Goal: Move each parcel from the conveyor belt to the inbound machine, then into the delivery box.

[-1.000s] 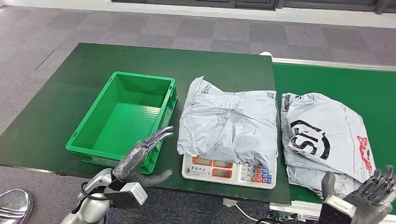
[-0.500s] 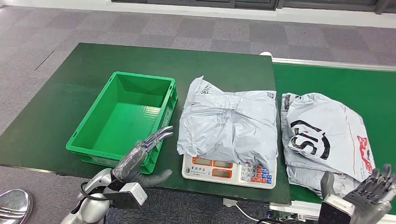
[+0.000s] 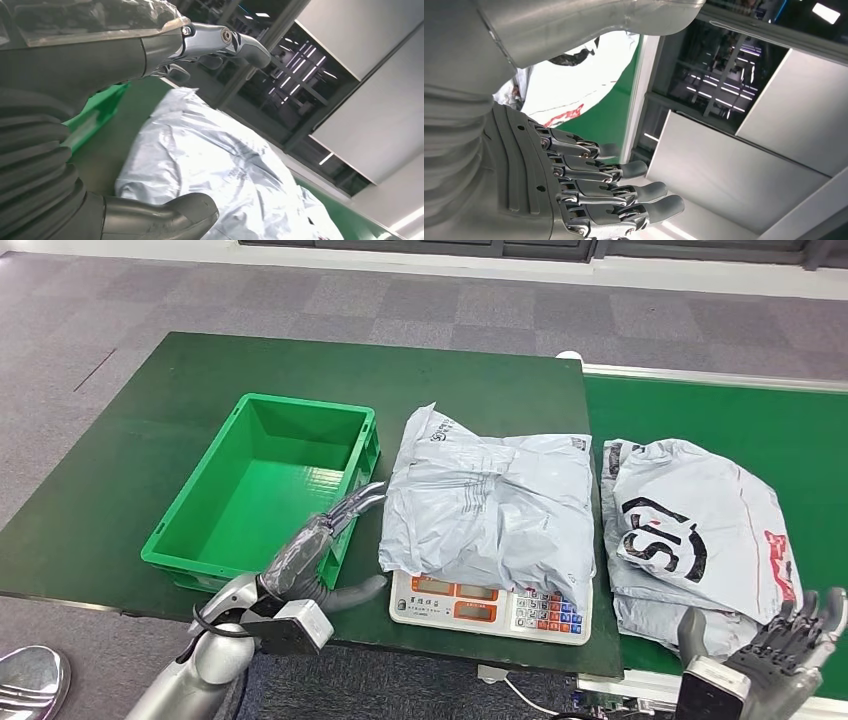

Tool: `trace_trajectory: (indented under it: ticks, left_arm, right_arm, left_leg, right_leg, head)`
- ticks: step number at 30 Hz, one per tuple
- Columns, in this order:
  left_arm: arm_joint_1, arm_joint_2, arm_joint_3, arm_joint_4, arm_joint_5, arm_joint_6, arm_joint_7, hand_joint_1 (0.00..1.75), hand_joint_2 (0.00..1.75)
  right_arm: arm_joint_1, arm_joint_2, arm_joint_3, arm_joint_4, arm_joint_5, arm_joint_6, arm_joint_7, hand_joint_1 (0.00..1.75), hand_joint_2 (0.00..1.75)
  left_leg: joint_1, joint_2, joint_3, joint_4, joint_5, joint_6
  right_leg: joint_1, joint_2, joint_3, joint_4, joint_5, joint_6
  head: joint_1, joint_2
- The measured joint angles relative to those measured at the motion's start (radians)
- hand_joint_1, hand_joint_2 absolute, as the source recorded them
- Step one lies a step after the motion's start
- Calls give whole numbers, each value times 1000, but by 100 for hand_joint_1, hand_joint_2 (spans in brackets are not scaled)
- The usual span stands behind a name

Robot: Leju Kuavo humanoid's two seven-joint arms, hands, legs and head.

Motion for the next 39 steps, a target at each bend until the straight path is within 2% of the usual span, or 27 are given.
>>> trace_trajectory:
  ticks: [10,15,27,31,39]
  left_arm:
    - [-19,-5,-29,29,28,0,10,0,175]
    - [-18,-6,-37,38,29,0,10,0,175]
    - [-18,-12,-46,38,16,30,11,0,175]
    - [-60,-25,-61,52,-35,32,31,0,175]
    - [-176,-82,-138,141,-155,87,82,0,175]
  right_arm:
    - [6,-17,13,3,4,0,4,0,175]
    - [18,-28,25,4,34,3,36,0,175]
    - [33,-35,27,-21,108,58,68,0,175]
    - [12,-35,28,-14,111,68,78,0,175]
    - [-20,-21,36,3,141,72,95,0,175]
  left_leg:
    - [0,0,0,0,0,0]
    - [0,0,0,0,0,0]
    - [0,0,0,0,0,0]
    - [0,0,0,0,0,0]
    - [0,0,0,0,0,0]
  right_leg:
    - [0,0,0,0,0,0]
    - [0,0,0,0,0,0]
    - [0,0,0,0,0,0]
    - [0,0,0,0,0,0]
    - [0,0,1,0,1,1]
  head:
    - [0,0]
    - [0,0]
    - [0,0]
    - [0,0]
    - [0,0]
